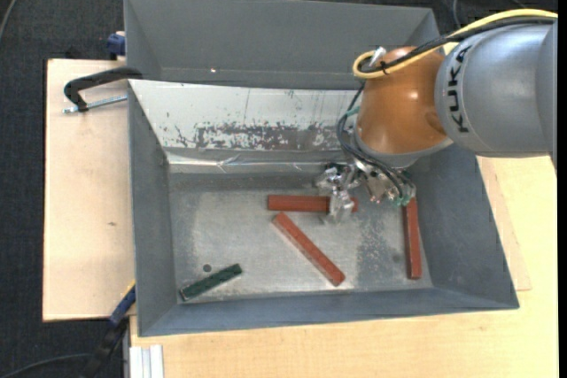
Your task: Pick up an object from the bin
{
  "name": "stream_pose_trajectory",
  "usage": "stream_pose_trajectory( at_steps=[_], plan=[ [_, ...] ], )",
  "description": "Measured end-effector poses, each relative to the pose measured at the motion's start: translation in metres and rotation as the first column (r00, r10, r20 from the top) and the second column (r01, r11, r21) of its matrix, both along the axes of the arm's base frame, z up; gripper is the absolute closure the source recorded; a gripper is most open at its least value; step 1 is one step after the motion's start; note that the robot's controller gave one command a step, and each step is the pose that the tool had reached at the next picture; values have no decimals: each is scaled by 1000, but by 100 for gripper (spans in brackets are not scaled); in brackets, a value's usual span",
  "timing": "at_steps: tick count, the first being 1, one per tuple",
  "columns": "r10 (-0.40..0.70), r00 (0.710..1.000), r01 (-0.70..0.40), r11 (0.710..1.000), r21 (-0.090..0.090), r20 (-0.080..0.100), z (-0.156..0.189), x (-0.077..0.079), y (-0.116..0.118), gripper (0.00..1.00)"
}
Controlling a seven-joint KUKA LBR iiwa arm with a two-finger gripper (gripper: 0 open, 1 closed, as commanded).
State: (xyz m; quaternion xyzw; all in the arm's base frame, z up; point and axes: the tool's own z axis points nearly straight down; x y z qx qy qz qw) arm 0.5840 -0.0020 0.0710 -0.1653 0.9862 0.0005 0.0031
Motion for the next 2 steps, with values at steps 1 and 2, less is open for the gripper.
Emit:
stream_pose_trajectory(
  at_steps=[1,2],
  plan=[
    [615,788,-615,788,-5,0,0,4,-41,100],
    [731,682,-731,682,-12,5,162,-21,-32,100]
  ],
)
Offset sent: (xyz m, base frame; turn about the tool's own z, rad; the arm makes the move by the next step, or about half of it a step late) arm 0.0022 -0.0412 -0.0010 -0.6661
